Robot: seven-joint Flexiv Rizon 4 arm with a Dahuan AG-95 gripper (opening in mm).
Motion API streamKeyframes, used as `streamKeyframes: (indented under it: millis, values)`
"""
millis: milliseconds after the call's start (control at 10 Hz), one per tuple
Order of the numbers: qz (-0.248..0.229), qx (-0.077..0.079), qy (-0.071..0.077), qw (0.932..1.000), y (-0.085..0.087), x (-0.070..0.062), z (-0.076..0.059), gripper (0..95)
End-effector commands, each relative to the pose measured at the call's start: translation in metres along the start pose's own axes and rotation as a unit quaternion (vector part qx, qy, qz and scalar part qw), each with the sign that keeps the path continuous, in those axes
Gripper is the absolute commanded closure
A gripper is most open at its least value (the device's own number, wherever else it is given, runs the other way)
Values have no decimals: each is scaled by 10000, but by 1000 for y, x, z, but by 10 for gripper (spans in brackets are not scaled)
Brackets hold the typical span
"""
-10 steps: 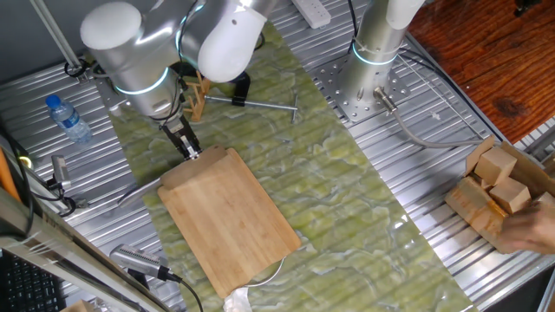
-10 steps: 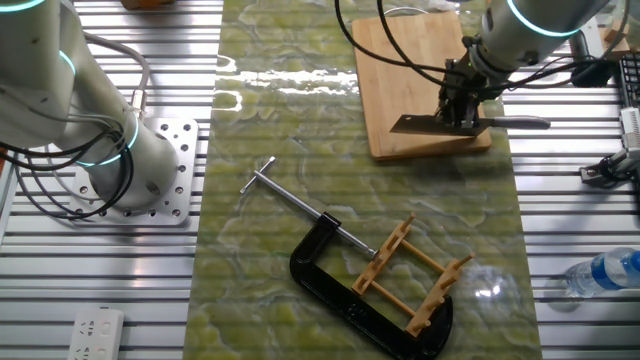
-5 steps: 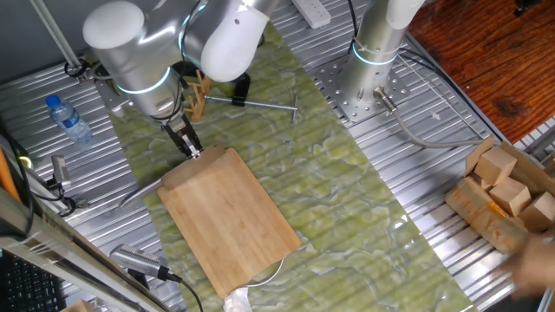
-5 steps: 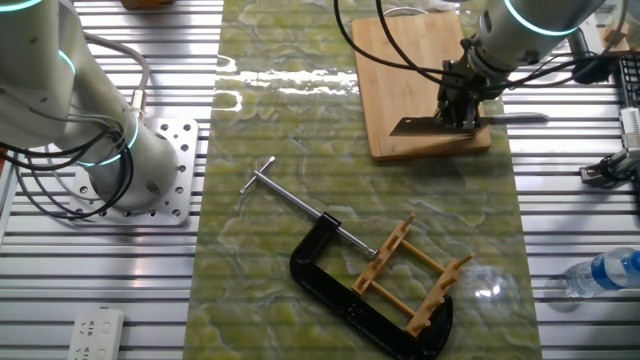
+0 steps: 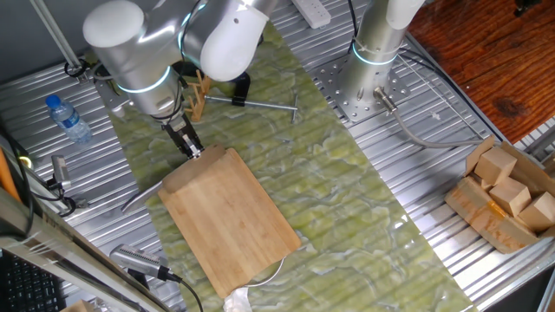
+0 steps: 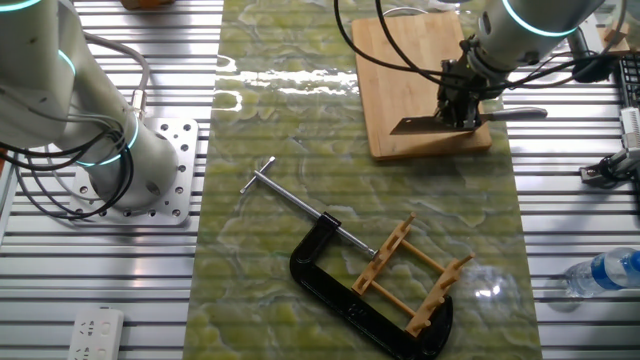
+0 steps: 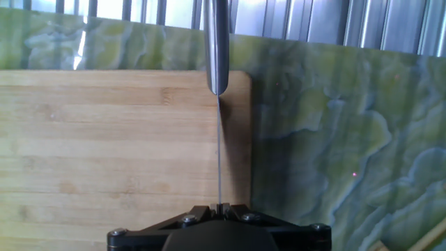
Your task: Put the knife on the knife rack
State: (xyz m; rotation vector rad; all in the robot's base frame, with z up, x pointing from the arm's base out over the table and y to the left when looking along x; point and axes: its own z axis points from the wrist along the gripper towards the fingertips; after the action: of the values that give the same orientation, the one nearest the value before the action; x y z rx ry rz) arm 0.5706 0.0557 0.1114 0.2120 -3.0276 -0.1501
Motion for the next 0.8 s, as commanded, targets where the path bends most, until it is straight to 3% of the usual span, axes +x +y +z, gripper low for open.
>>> streamKeyframes:
  millis: [100,800]
  values:
    - [3,29,-59,10000,0,0,0,950]
    - [16,53,-182,9998,4,-5,4,950]
